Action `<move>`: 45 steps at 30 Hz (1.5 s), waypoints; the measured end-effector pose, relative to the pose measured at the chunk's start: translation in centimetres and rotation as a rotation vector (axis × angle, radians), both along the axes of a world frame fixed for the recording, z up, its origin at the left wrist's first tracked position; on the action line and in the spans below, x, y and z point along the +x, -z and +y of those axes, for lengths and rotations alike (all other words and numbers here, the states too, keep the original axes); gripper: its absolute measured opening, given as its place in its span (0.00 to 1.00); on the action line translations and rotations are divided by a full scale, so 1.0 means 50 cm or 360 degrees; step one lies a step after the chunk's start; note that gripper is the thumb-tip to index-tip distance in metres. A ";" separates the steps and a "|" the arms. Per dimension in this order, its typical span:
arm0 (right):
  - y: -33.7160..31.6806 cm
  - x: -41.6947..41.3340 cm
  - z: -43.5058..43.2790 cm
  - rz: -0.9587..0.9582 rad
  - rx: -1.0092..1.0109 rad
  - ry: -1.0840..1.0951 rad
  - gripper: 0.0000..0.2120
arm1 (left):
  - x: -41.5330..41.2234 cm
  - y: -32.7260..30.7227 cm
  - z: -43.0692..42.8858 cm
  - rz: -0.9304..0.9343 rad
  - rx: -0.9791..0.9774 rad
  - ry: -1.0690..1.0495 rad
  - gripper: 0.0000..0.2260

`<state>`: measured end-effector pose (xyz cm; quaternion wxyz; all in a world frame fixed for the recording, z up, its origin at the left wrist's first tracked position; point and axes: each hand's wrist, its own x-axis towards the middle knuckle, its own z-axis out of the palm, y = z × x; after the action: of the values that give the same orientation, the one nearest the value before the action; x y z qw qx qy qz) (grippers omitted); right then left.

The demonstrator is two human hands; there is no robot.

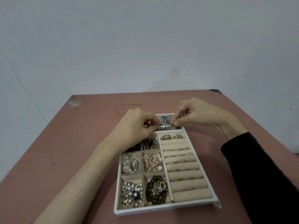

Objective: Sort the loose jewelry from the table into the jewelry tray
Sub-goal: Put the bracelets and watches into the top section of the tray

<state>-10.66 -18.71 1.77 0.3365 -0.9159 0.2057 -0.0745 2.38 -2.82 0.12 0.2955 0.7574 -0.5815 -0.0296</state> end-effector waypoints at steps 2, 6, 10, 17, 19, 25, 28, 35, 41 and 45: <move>0.000 0.000 -0.002 -0.0028 0.0015 0.0030 0.03 | 0.003 -0.001 0.001 -0.0001 -0.0041 -0.0009 0.07; 0.005 -0.001 -0.014 -0.0252 0.0071 0.0216 0.04 | 0.031 -0.011 -0.020 0.0023 -0.0137 -0.0078 0.08; 0.012 0.004 -0.017 -0.0418 0.0128 0.0378 0.04 | 0.067 -0.032 -0.066 -0.0024 0.0310 0.0038 0.10; 0.016 0.008 -0.012 -0.0514 0.0202 0.0435 0.05 | 0.085 -0.032 -0.104 -0.0138 0.0501 0.0154 0.08; 0.018 0.001 -0.013 -0.0539 0.0247 0.0465 0.05 | 0.088 -0.032 -0.100 -0.0141 0.0491 0.0116 0.07; 0.020 -0.042 -0.018 -0.0608 0.0350 0.0633 0.05 | 0.115 -0.019 -0.055 -0.0173 0.0455 -0.0280 0.09; 0.030 -0.056 -0.020 -0.0701 0.0438 0.0756 0.05 | 0.120 -0.013 -0.022 -0.0168 0.0423 -0.0541 0.12; 0.061 -0.086 -0.010 -0.0503 0.0369 0.0864 0.16 | 0.100 -0.002 0.048 -0.0041 0.0398 -0.0831 0.05; 0.072 -0.100 0.029 -0.0459 0.0539 0.0673 0.12 | 0.072 0.019 0.087 0.0095 0.0262 -0.0840 0.08; 0.069 -0.107 0.049 -0.0485 0.0484 0.0623 0.22 | 0.059 0.034 0.107 0.0172 0.0116 -0.0751 0.10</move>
<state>-16.01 -16.28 -1.68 0.4760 -0.7762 0.3344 -0.2430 5.33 2.51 -1.58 0.2974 0.8797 -0.3704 -0.0210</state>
